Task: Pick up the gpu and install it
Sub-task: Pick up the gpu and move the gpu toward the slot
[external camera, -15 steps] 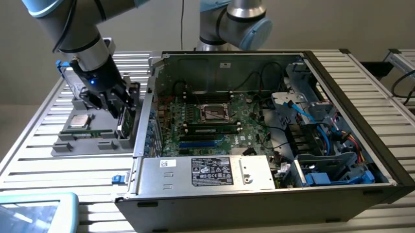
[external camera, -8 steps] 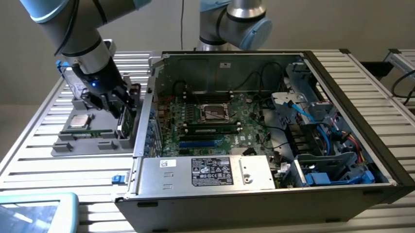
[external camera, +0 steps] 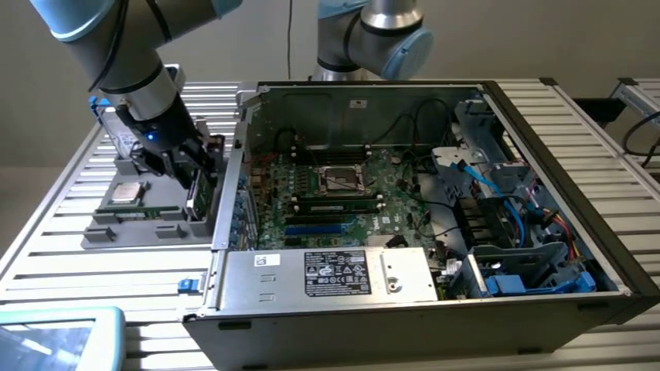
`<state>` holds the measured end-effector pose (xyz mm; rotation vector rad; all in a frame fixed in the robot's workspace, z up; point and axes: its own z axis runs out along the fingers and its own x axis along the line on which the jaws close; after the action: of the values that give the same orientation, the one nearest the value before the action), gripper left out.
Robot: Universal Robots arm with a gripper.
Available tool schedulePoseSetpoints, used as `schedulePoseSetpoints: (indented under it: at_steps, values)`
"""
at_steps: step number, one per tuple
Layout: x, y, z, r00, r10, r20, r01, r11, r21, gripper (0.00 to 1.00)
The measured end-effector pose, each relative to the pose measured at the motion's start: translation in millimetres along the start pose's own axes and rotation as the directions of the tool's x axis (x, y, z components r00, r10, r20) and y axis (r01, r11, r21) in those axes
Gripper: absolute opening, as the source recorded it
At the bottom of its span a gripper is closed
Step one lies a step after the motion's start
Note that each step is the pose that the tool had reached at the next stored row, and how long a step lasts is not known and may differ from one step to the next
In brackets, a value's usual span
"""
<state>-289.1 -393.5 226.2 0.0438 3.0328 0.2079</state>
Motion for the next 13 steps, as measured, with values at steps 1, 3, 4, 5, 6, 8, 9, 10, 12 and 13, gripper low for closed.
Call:
schedulePoseSetpoints:
  at_steps: [1, 3, 4, 5, 6, 8, 9, 10, 12, 13]
  values:
    - [0.0, -0.1, 0.2, 1.0, 0.0, -0.0003, 0.0, 1.0, 0.0001, 0.53]
    - [0.0, -0.1, 0.6, 1.0, 0.001, -0.0004, -0.001, 1.0, -0.0006, 0.53]
    - [0.0, -0.1, 0.9, 1.0, 0.002, -0.0004, -0.002, 1.0, -0.0015, 0.53]
    - [0.0, -0.1, 1.1, 1.0, 0.002, -0.0003, -0.002, 1.0, -0.002, 0.53]
    - [0.0, -0.2, 1.2, 1.0, 0.003, -0.0002, -0.003, 1.0, -0.0023, 0.53]
    - [0.0, -0.2, 1.4, 1.0, 0.005, -0.0001, -0.005, 1.0, -0.0024, 0.53]
    - [0.0, -0.2, 1.4, 1.0, 0.005, 0.0, -0.005, 1.0, -0.0024, 0.53]
    - [0.0, -0.2, 1.4, 1.0, 0.006, 0.0001, -0.006, 1.0, -0.0022, 0.51]
    - [0.0, -0.2, 1.5, 1.0, 0.007, 0.0003, -0.007, 1.0, -0.0022, 0.44]
    - [0.0, -0.2, 1.5, 1.0, 0.007, 0.0004, -0.007, 1.0, -0.0022, 0.38]
